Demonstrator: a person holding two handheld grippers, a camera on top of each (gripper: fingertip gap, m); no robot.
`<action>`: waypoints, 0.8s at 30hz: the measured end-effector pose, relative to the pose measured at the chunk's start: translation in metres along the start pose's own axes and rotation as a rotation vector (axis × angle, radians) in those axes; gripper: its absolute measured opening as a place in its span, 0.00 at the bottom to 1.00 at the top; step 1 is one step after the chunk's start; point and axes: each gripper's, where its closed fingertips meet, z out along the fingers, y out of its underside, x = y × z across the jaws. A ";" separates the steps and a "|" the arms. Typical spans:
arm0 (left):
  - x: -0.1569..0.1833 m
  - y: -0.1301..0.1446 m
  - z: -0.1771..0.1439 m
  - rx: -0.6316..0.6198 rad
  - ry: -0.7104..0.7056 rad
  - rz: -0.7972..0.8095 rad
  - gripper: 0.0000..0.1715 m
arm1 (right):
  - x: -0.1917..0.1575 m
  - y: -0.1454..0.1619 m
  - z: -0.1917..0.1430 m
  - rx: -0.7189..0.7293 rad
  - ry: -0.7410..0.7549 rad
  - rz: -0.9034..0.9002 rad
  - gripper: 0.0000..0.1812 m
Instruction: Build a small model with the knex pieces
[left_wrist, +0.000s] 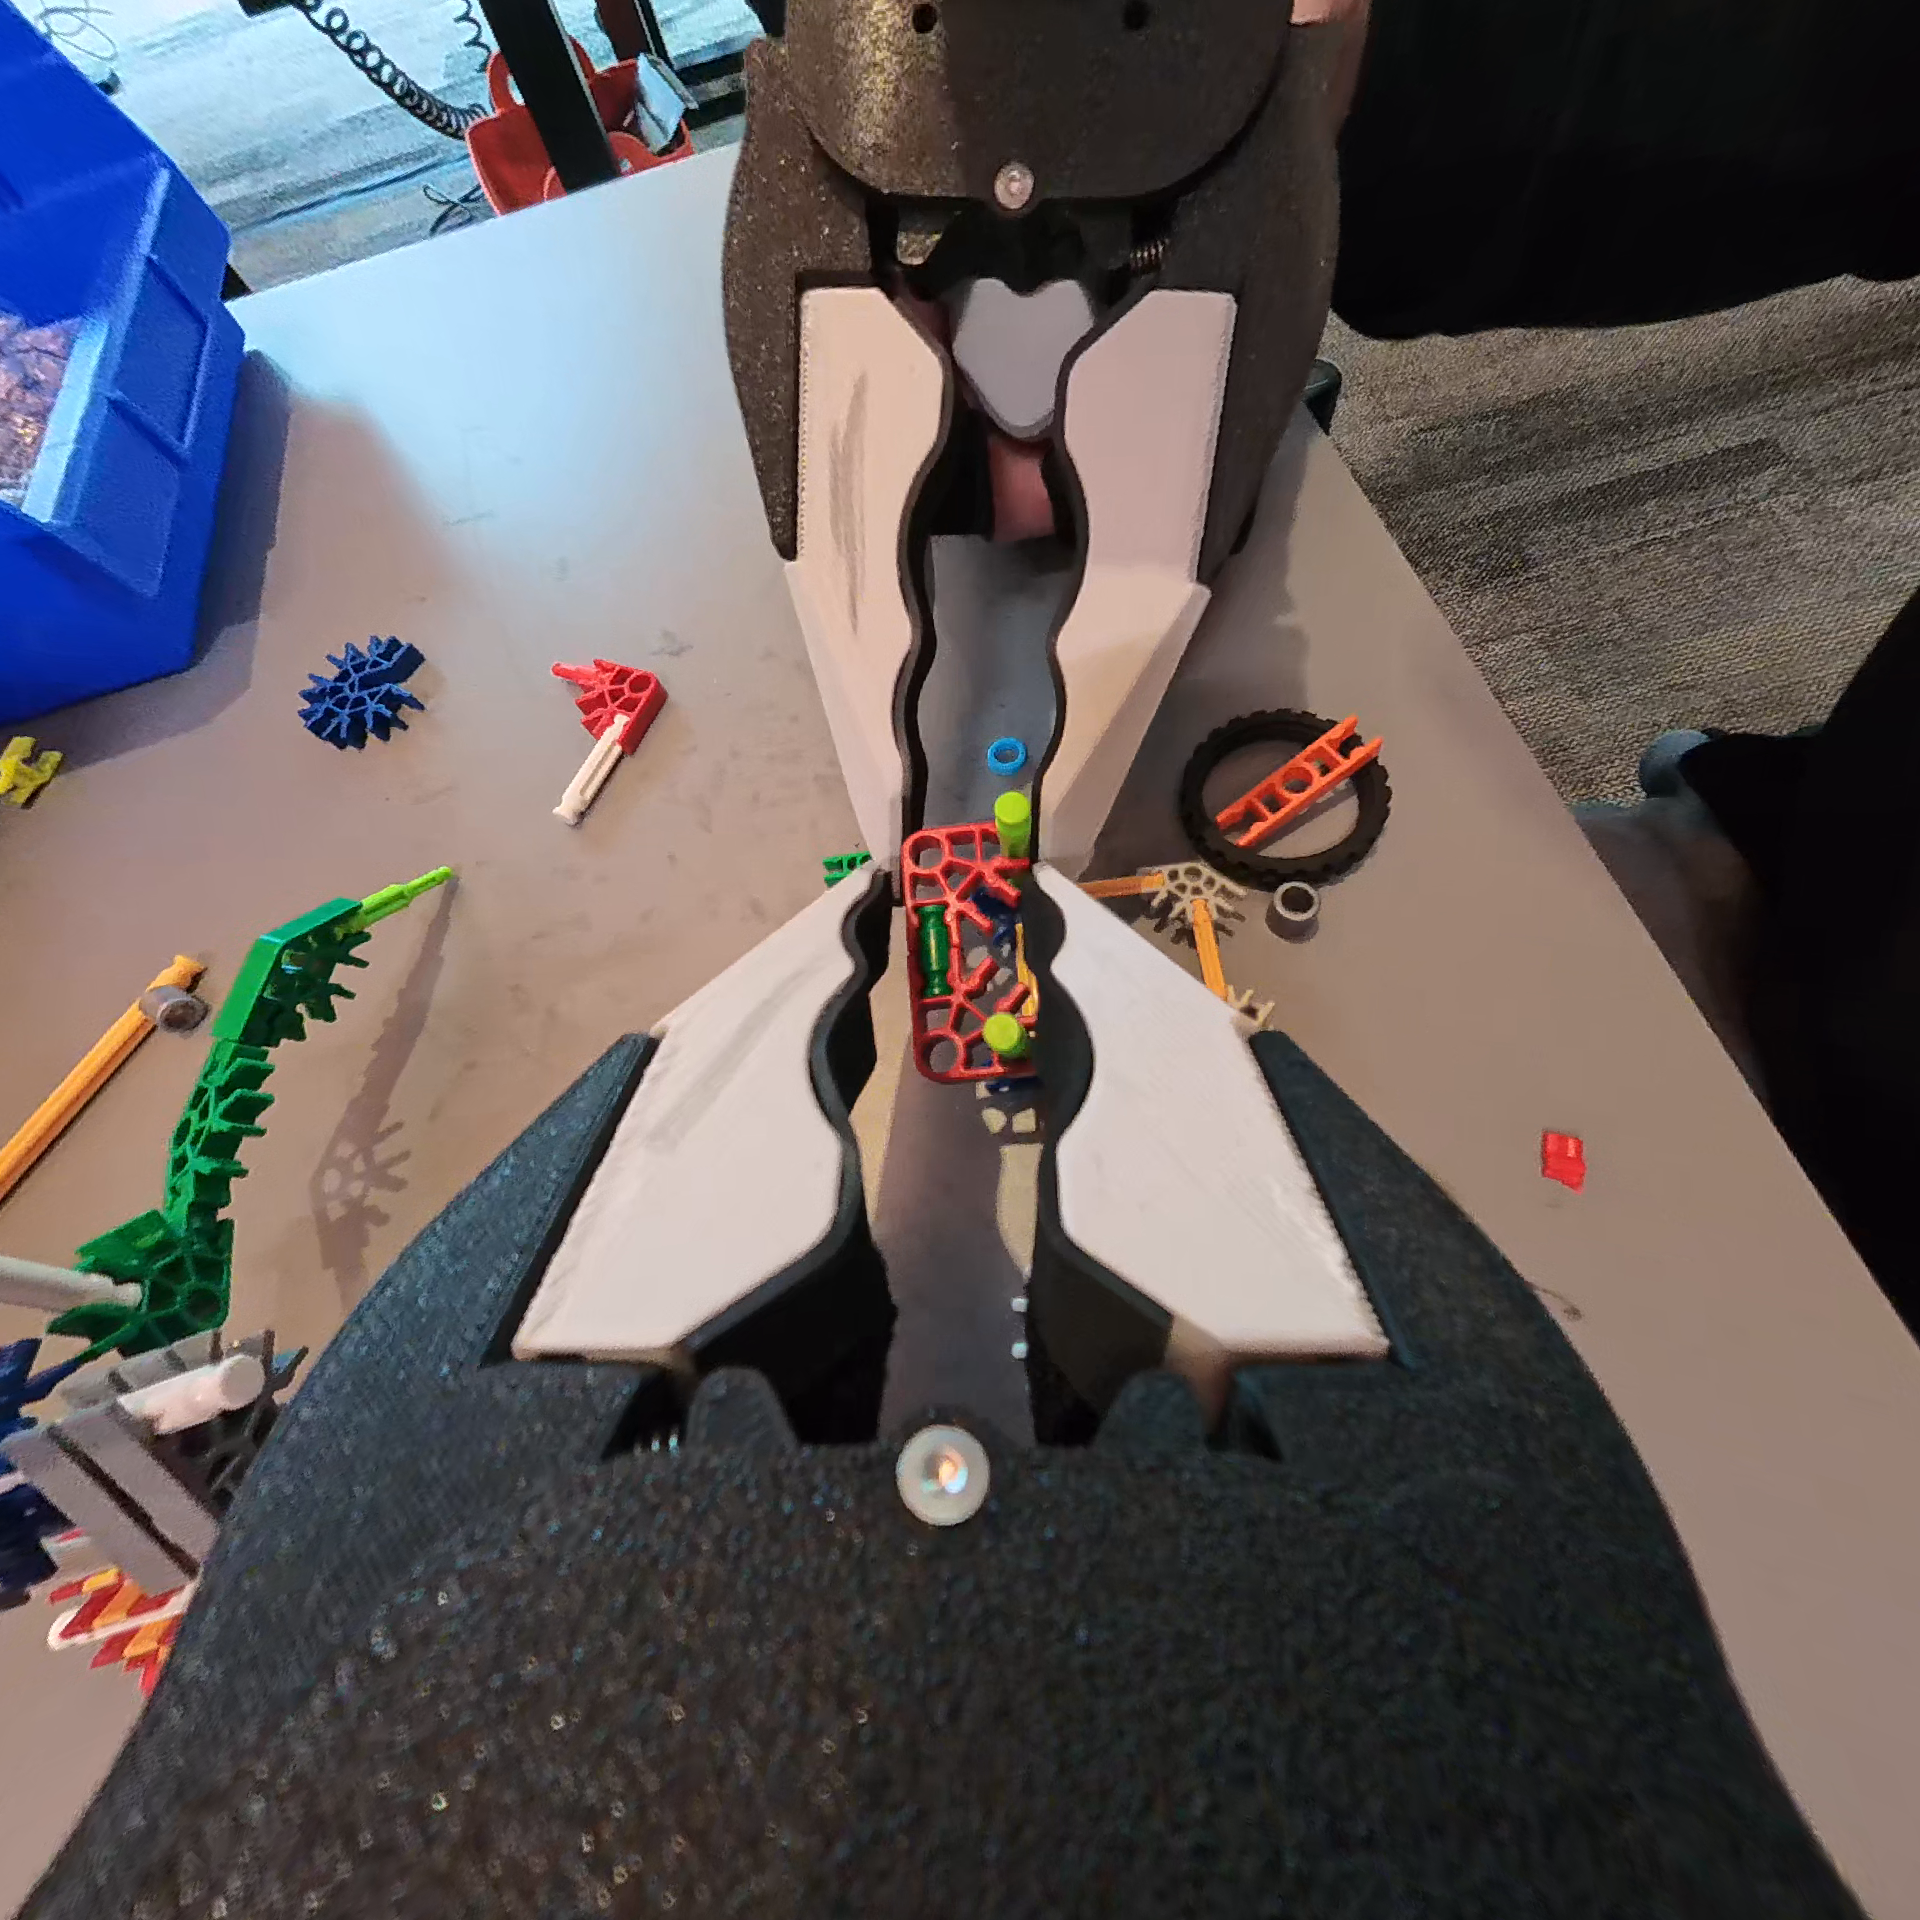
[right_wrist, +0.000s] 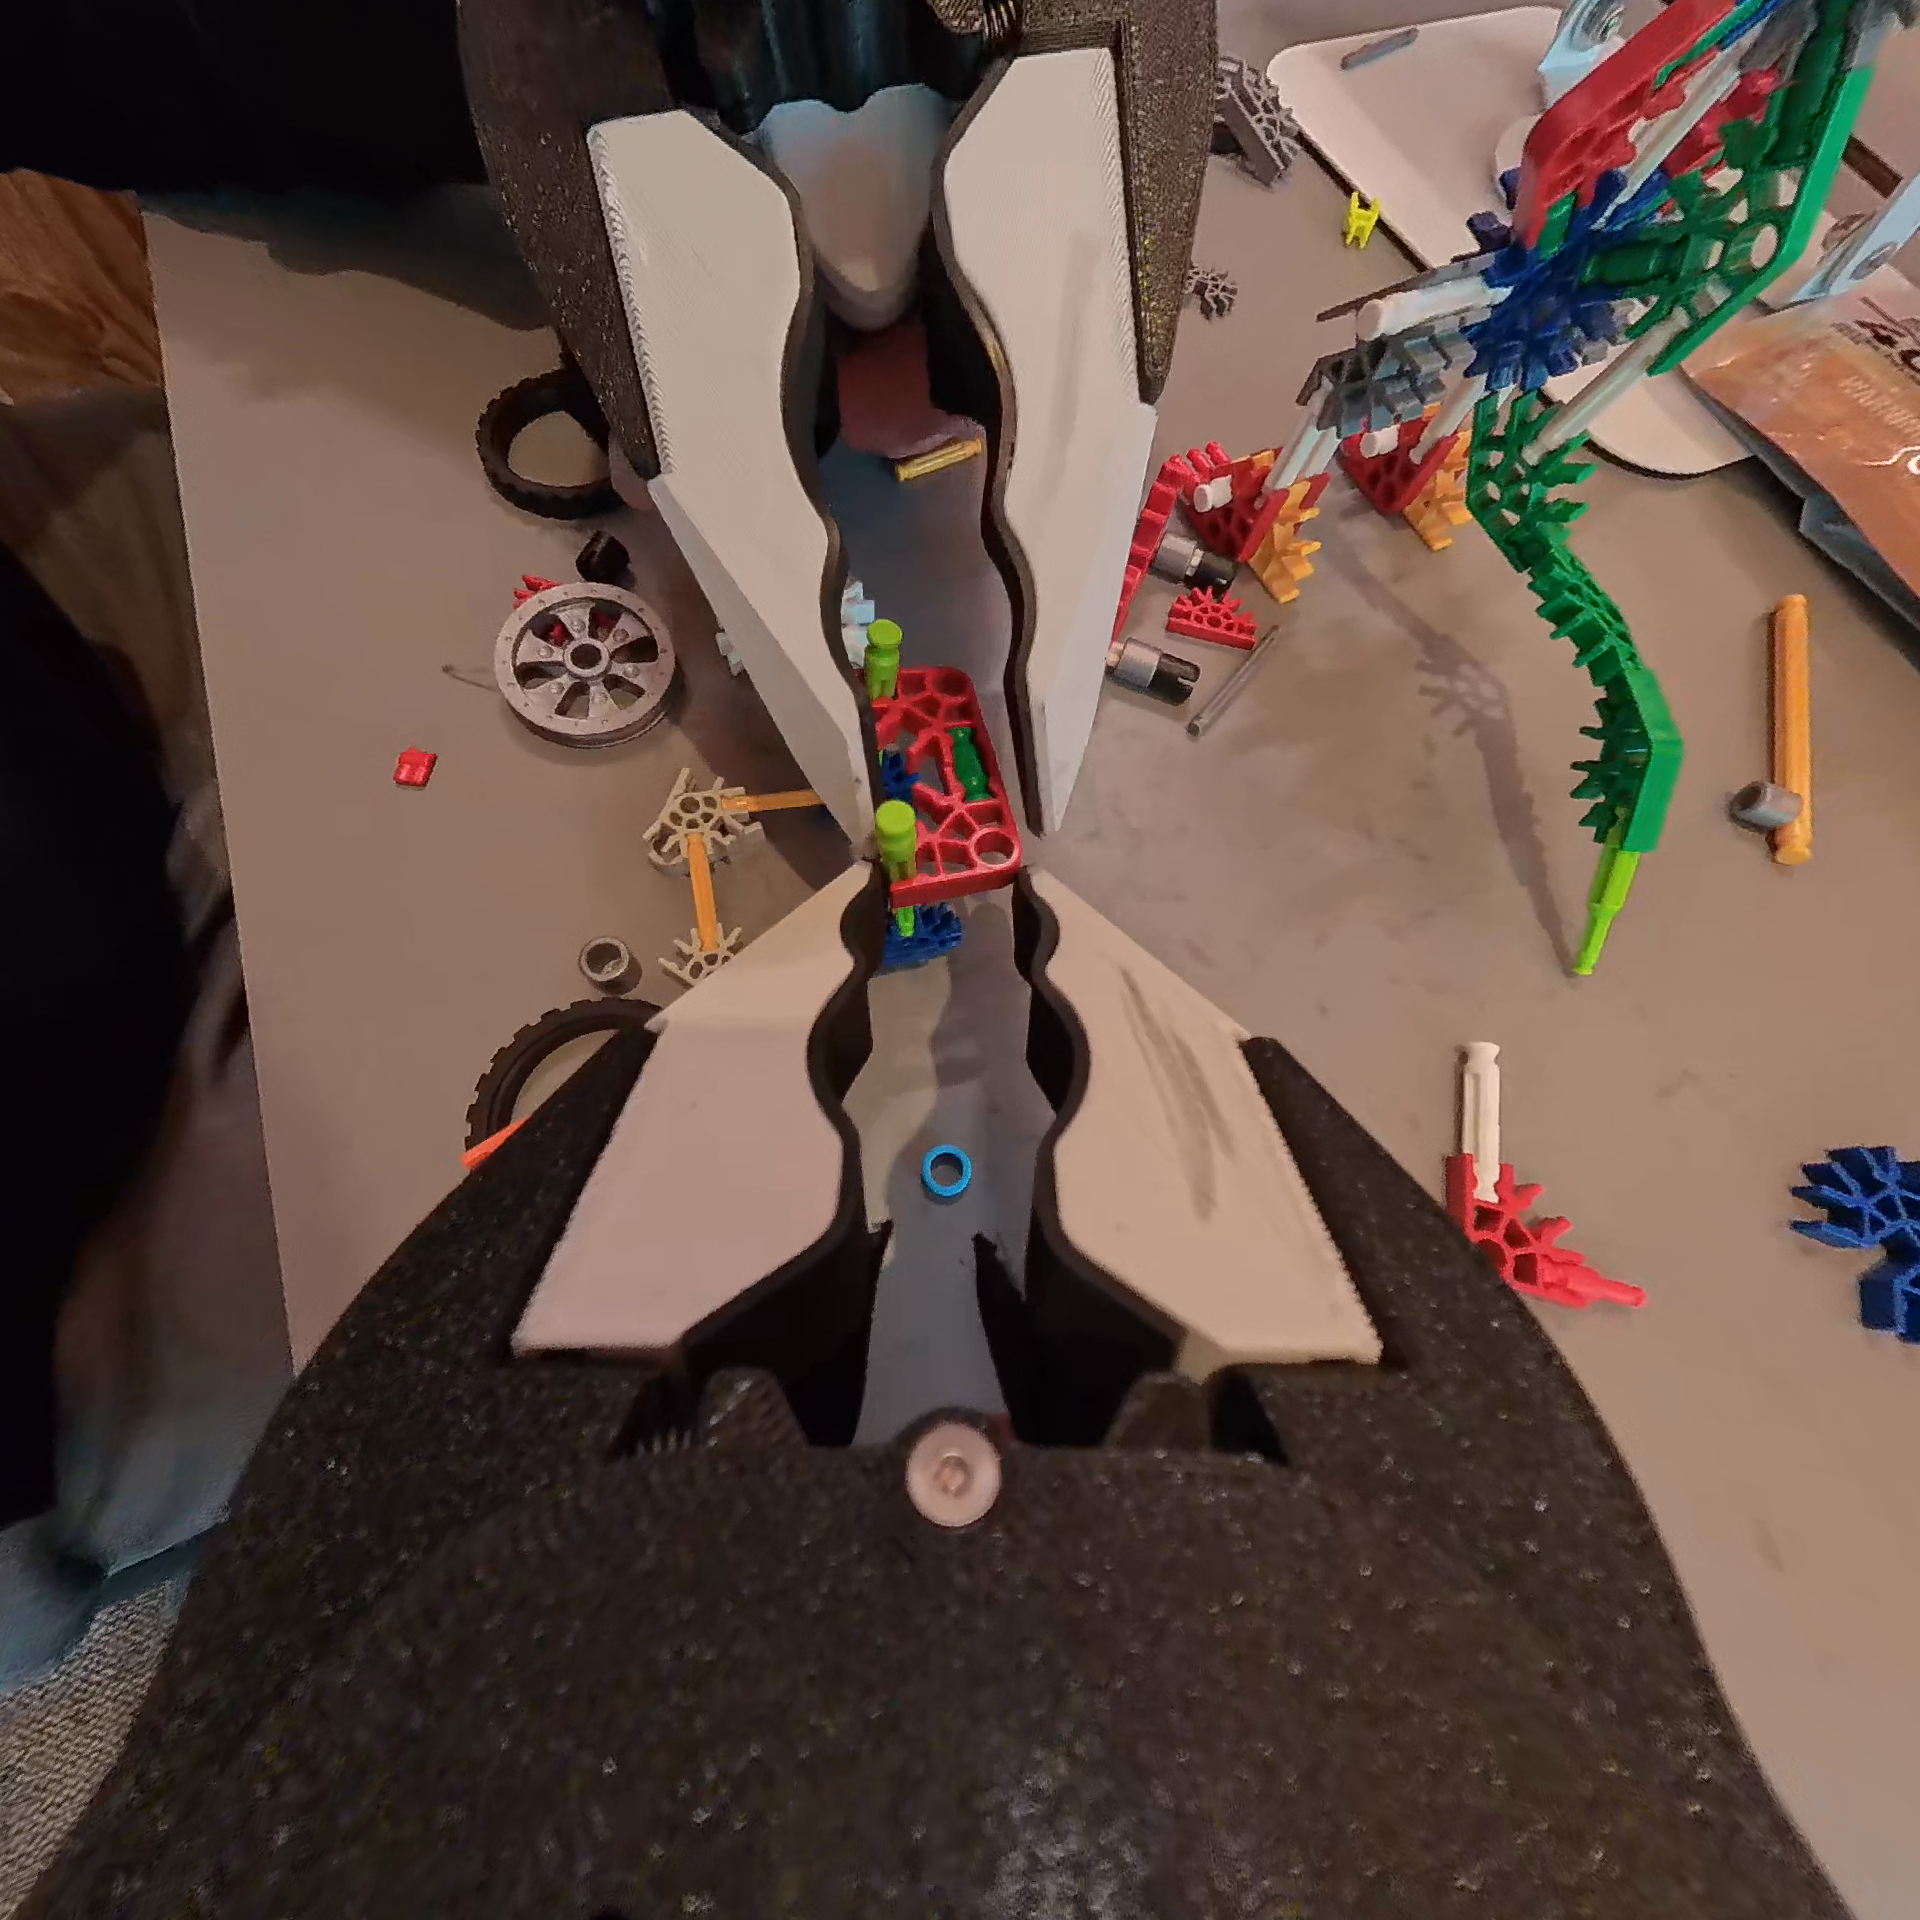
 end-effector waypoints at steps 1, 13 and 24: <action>0.000 -0.001 0.000 0.001 0.000 -0.008 0.13 | 0.000 0.000 0.000 0.001 0.007 -0.005 0.12; -0.002 -0.006 0.000 0.011 -0.020 -0.069 0.15 | 0.006 0.000 0.000 -0.002 0.045 -0.006 0.12; -0.006 -0.005 -0.001 0.010 -0.043 -0.056 0.12 | 0.008 -0.002 0.001 0.010 0.089 -0.062 0.11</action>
